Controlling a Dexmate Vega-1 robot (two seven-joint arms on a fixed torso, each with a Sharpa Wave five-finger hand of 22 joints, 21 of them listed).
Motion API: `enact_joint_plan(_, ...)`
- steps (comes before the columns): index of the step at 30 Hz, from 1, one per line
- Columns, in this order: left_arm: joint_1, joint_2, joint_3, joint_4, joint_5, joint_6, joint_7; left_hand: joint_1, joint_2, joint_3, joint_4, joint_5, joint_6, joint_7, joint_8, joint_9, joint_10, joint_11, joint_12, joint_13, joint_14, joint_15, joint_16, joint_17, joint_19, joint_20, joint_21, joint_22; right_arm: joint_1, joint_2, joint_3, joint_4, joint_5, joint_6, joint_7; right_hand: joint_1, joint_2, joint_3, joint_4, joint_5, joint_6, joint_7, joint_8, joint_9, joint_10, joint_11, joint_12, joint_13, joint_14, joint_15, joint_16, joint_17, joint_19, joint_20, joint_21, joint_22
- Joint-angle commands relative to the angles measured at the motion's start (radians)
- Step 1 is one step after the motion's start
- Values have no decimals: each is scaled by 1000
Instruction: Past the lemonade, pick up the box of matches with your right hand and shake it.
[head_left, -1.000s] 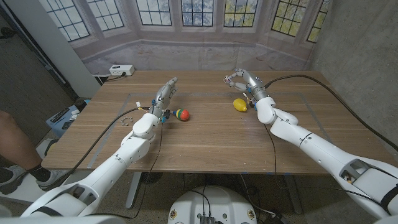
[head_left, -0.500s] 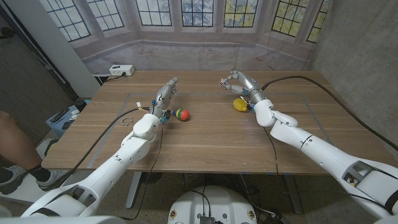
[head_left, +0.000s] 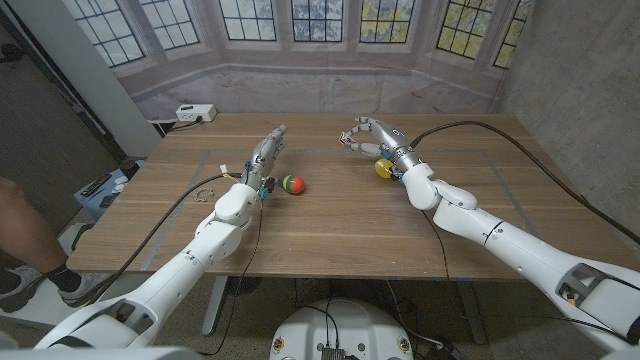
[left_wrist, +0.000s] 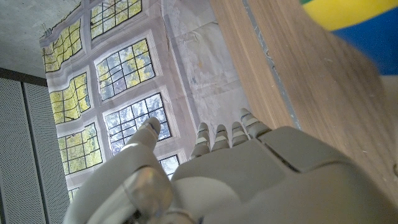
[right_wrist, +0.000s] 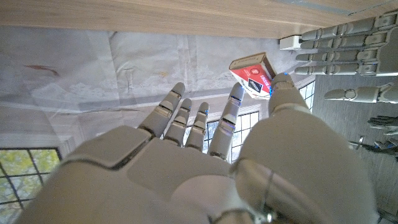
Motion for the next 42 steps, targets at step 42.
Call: enact_joint_plan(42,-1,-5,-8,9,0,-12,12,14,0,2,0,6,22,2,3,3,13,4,0,6,10,4,1,4,4,6,-2,6,-40,-46,-8,-55,-151,218,129,2,16,-6,3,-9,9,-3,-7,2,22,1,2,4,24,-48,7,1,-6,-2,2,6)
